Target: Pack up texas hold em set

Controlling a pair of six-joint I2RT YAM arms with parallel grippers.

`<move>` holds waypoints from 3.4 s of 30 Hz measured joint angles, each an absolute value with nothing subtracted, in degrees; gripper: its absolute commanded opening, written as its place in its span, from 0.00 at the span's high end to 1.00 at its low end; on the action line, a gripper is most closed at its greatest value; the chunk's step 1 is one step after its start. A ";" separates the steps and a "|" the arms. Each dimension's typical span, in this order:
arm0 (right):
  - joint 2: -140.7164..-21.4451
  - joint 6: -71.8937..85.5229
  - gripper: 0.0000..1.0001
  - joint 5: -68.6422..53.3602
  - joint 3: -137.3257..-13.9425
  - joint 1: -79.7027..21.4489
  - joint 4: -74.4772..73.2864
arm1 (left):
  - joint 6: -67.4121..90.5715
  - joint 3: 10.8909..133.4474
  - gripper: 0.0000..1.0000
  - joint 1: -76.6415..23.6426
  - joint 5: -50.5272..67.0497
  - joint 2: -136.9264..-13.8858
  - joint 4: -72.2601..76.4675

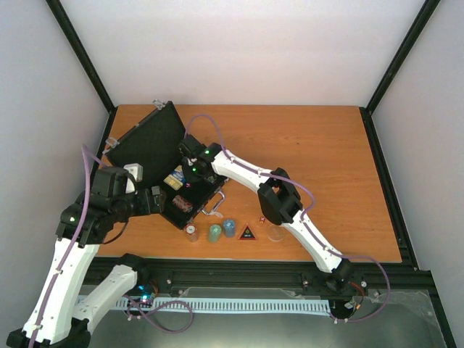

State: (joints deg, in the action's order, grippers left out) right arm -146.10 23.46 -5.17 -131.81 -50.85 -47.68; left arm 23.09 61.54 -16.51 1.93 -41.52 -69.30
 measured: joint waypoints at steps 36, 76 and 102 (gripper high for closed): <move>-141.51 22.20 0.64 -11.16 -132.33 -51.07 -47.94 | 22.68 61.54 0.00 -16.51 1.96 -41.85 -69.25; -145.53 21.76 0.65 -8.12 -131.72 -51.72 -48.73 | 22.26 61.54 0.00 -16.51 1.69 -41.36 -70.39; -112.33 21.08 0.00 7.90 -97.51 -51.42 -56.47 | 22.20 61.54 0.00 -16.51 1.72 -42.81 -70.26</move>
State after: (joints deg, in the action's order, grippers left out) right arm -112.33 21.08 7.90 -97.51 -51.42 -56.47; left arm 22.20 61.54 -16.51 1.72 -42.81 -70.26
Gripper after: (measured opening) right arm 1.000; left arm 0.998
